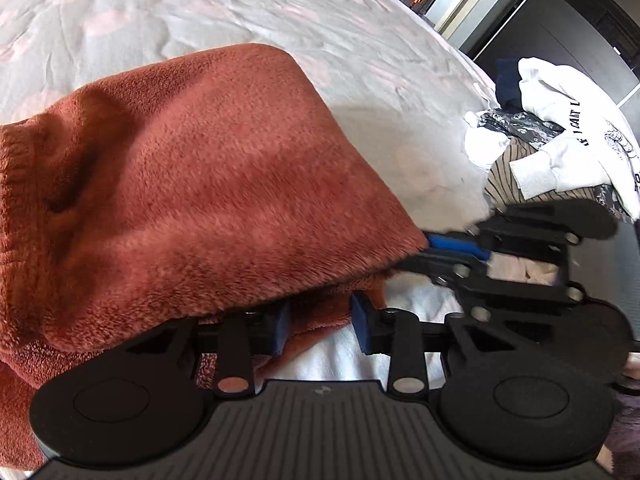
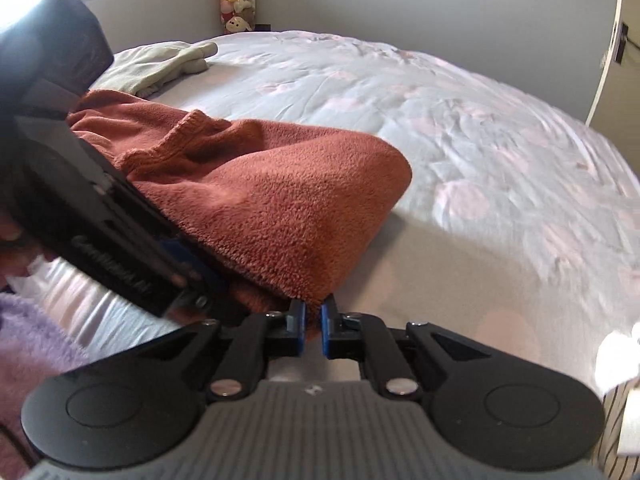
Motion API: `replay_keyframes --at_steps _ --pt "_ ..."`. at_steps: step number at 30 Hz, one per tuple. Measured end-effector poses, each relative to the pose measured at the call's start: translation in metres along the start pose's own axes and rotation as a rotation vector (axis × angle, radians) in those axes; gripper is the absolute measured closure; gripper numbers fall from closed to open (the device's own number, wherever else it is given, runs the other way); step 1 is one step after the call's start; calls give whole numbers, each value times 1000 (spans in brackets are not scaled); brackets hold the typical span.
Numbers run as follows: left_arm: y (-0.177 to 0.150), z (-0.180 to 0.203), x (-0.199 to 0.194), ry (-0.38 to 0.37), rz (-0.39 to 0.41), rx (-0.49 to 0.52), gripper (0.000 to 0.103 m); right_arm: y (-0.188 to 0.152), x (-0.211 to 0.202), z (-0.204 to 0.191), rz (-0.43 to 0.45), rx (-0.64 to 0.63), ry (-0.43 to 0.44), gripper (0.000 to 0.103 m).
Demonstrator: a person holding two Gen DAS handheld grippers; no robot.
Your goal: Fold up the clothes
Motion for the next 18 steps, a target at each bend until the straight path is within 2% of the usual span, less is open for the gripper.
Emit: replay_keyframes --at_steps 5,10,13,15,16,17,18 --pt "-1 0 2 17 7 2 76 -18 -6 -1 -62 38 43 97" --pt "-2 -2 -3 21 -1 1 76 -20 3 -20 -123 0 102 97" --pt "-6 5 -13 15 -20 43 76 -21 9 -21 -146 -17 82 96" --pt "-11 7 -27 10 -19 83 71 -23 9 -20 -147 -13 65 95" --pt "-14 7 -35 3 -12 94 68 -23 8 -19 -147 -9 56 91" --pt "-16 7 -43 -3 -4 103 60 -22 6 -16 -141 16 54 90" --pt "-18 6 -53 -5 11 108 58 -23 2 -13 -135 39 55 89"
Point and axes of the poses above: each gripper's, at about its wrist camera, not at the fingertips, and x roughly the way its jaws point, z to its right, y to its top, the point moved 7 cm from there along x, roughly the way its jaws point, and after that the axes turned 12 degrees about x, right-handed, at the moved point
